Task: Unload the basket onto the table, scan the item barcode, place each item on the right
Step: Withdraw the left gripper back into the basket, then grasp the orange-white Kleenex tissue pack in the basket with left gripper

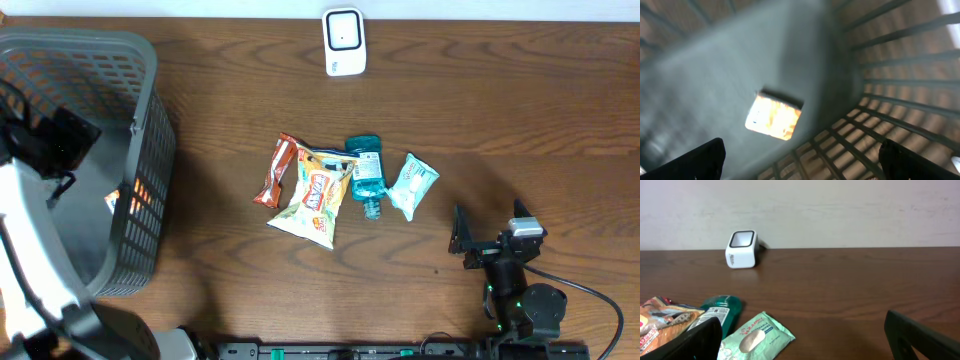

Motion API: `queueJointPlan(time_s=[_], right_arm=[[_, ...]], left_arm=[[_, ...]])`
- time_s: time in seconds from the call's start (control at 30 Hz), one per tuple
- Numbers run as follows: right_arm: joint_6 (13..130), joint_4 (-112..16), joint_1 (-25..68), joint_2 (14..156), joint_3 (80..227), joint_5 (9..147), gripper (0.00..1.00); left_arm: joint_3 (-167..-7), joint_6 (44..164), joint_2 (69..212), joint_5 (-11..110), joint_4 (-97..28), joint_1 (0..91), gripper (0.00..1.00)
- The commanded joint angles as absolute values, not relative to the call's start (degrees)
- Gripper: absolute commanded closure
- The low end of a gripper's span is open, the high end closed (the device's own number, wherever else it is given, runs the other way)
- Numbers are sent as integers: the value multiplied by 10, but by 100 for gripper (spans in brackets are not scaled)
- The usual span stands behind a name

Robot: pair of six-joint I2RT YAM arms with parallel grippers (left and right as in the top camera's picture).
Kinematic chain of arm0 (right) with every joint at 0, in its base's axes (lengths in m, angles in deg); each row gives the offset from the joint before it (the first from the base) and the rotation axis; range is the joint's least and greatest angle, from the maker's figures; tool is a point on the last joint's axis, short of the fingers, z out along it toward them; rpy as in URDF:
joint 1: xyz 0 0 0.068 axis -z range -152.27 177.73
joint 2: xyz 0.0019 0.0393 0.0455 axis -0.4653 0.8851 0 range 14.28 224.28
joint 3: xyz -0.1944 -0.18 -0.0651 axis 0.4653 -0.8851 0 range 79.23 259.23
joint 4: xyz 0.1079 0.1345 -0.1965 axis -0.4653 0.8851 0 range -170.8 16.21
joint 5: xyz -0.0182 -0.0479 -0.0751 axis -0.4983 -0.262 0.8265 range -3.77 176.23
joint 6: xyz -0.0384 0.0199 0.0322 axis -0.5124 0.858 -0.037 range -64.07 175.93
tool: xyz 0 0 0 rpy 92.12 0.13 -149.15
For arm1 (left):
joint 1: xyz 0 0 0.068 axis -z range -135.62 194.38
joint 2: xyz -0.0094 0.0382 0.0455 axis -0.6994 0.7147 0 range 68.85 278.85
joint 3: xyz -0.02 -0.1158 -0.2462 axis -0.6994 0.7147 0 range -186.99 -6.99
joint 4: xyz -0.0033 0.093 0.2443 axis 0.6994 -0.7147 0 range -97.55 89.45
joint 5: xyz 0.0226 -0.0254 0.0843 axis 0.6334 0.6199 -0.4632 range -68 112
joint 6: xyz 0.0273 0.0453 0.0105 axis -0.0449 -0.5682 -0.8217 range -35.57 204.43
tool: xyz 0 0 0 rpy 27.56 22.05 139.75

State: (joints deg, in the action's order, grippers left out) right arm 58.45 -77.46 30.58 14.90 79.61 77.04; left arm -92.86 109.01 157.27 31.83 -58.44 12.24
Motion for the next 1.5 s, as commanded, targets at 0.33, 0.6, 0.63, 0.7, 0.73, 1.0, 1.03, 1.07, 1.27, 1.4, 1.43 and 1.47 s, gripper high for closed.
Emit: queueJointPlan(time_s=[0.33,0.6,0.63,0.7,0.73,1.0,1.03,1.07,1.27,1.4,1.43,1.47], right_arm=[[580,-772,303,147,795,771,1],[580,-773,303,147,795,771,1],[580,-772,303,147,795,771,1],[580,-773,303,147,795,771,1],[580,-773,303,147,795,771,1],[580,-772,303,147,795,771,1],[580,-772,303,147,795,771,1],[580,-773,303,147,795,771,1],[580,-773,303,147,795,771,1],[580,-773,303,147,795,771,1],[580,-773,303,147,795,771,1],[580,-772,303,147,795,771,1]], left_arm=[[-919,1421,1716,334,-637,161,1],[-918,1621,1745,277,-637,210,2],[-919,1642,1750,262,-636,216,2],[-919,1666,1760,243,-635,224,2],[-918,1674,1766,242,-635,228,2],[-918,1717,1823,226,-632,237,2],[-918,1718,1833,221,-630,237,2],[-918,1718,1844,221,-626,237,2],[-918,1706,1903,222,-622,237,7],[-918,1669,1925,224,-620,237,59],[-918,1665,1925,224,-616,237,67],[-918,1657,1925,224,-611,236,74]])
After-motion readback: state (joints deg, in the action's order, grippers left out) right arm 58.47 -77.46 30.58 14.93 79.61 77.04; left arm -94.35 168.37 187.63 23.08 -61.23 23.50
